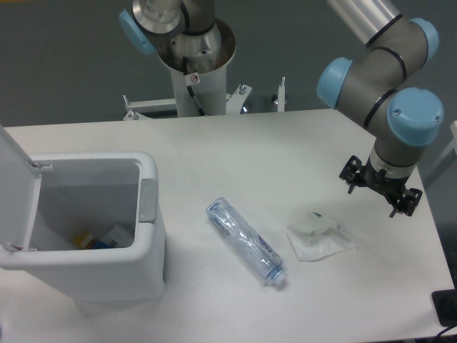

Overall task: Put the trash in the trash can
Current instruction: 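Move the gripper toward the clear plastic wrapper, then lower the gripper onto the plastic wrapper and close on it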

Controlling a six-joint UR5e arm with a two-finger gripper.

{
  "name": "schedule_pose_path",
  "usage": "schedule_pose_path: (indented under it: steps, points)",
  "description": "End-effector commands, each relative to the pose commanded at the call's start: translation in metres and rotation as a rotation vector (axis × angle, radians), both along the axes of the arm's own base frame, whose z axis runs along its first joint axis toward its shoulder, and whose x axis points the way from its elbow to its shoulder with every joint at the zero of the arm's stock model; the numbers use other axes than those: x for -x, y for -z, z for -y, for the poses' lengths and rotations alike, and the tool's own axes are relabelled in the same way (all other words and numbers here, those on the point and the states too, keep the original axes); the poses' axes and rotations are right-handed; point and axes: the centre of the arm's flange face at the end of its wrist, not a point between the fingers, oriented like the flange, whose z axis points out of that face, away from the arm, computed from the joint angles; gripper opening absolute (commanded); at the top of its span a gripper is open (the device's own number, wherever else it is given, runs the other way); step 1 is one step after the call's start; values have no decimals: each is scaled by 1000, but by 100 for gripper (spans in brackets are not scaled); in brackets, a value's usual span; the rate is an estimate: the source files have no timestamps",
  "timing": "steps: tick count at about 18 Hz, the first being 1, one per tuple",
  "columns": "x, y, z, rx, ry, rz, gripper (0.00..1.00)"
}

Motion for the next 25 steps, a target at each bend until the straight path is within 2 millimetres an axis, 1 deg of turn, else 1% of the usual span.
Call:
schedule_pose_path:
  steps: [1,5,8,9,11,12,13,15,16,18,20,22,23,25]
  points:
    - [-2,4,2,-1,-1,-3,100]
    - [-9,7,5,-25,-11,-36,100]
    - [-14,10,4,-31,-99,-40,100]
    - [-17,9,5,-28,-116,-41,100]
    - [-33,3,-1,-29,-113,-38,100]
    - [-41,3,1,-30,-122,-25,100]
    - [-50,8,4,-22,-129,-10,100]
    - [-68,33,9,10,-127,31,100]
    - [-75,42,9,19,-124,46,100]
    - [-82,50,3,21,-107,55,100]
    - [-86,51,-7,19,-75,54,100]
    - [-93,58,-21,21,-35,61,100]
    - [-95,64,-28,19,-18,54,100]
    - [-90,77,-41,-11,-3,1,100]
